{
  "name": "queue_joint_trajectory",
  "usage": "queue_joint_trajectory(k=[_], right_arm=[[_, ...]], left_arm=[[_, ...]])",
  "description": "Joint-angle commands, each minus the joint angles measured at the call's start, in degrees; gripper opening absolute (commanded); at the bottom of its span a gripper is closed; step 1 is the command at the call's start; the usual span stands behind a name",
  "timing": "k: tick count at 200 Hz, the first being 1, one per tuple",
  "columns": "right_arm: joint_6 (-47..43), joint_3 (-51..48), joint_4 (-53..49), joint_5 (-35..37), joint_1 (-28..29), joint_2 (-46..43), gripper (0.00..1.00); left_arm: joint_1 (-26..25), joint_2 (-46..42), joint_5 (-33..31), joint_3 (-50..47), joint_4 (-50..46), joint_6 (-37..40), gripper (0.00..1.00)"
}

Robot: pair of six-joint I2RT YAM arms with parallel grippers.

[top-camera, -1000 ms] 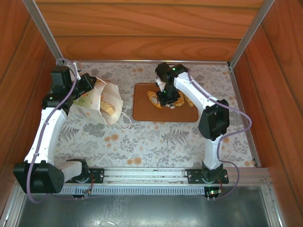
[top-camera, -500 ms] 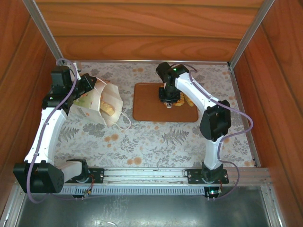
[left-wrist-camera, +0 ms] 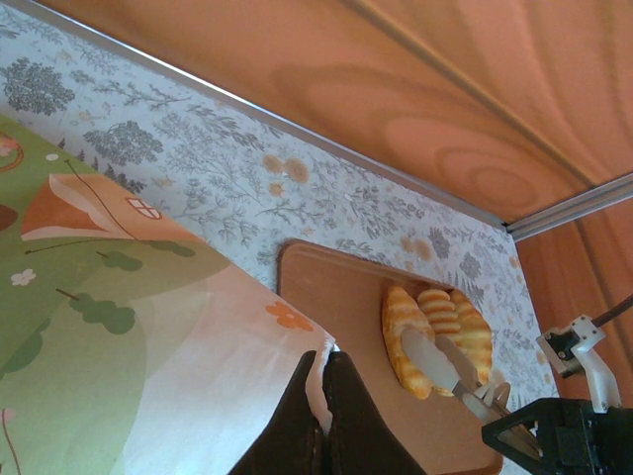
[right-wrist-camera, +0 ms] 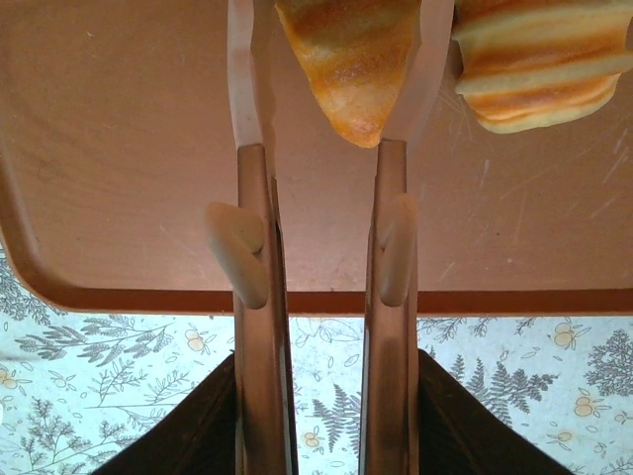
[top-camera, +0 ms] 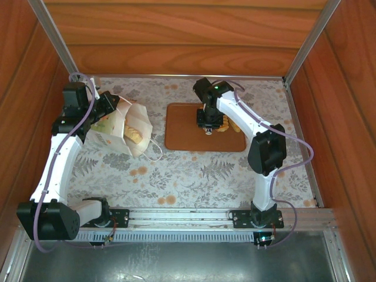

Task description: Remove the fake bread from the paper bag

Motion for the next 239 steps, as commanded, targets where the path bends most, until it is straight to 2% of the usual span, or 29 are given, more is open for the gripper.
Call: queue_joint_trajectory(k=[1,35,100,143,211,239], right_arm=[[-0.37,0.1,0.43,1.7,-0.22,0.72,0.42],[-0.35,0.7,0.64,1.61,-0.23,1.11,0.41],[-1.21,0.42,0.42,2.07,-0.27,-1.27,0.5],[-1.92,0.14,0.68,2.32,-0.23,-2.01,0.49],[-5.82,-3.52,3.36,0.16,-0.14,-7.78,0.5],[-7.67,-5.73,4.82,-2.87,-0.15,-10.6,0.5]], left_arm=[[0.53,-0.29,0.73,-0.02,1.81,-0.33,0.0],[0.55,-0.45,0.65,-0.03,1.83,-0.48,0.0],[0.47,0.02,0.78,0.21,1.93,-0.75,0.0],[0.5,0.44,1.26,0.43,2.2,-0.99,0.0],[0.56,-0.88,0.1,-0.77,2.07,-0.56,0.0],[0.51,-0.93,-0.03,-0.95,2.07,-0.68,0.0]])
